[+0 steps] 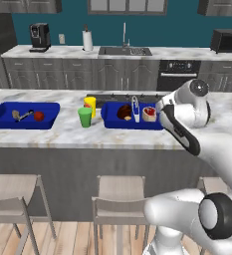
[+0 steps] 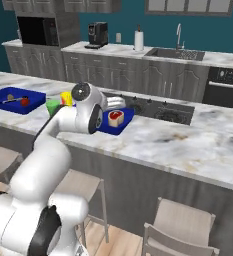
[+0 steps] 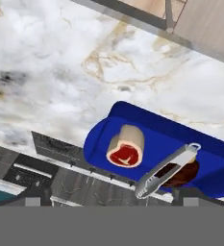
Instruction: Gather the garlic and bell pepper from the fridge and place them on a tray on the dining counter. Then gather the steaks from the fridge and place them on the other tray.
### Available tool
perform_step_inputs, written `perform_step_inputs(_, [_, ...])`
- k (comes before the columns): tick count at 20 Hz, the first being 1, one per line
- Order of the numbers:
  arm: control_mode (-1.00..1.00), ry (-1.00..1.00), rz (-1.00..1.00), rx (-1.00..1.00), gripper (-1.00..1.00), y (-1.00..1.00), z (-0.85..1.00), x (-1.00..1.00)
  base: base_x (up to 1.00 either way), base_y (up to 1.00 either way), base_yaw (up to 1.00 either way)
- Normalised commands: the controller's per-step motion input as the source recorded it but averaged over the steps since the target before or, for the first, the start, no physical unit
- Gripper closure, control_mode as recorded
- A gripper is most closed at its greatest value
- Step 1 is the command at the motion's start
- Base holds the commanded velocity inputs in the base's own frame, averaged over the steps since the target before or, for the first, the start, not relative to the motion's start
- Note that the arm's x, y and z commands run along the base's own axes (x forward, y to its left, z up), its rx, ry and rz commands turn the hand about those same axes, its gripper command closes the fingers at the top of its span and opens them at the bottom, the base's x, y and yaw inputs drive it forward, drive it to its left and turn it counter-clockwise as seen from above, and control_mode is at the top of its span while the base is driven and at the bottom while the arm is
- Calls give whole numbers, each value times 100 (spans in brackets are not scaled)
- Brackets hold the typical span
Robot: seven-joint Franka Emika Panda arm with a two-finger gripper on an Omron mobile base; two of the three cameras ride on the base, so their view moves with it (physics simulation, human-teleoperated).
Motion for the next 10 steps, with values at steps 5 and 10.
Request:
perform_step_inputs(5, [-100,-15,0,-4,-100,0,64,-59,0,0,0])
perform_step_inputs(10, [-100,-24,0,-8,-100,0,48,-79,0,0,0])
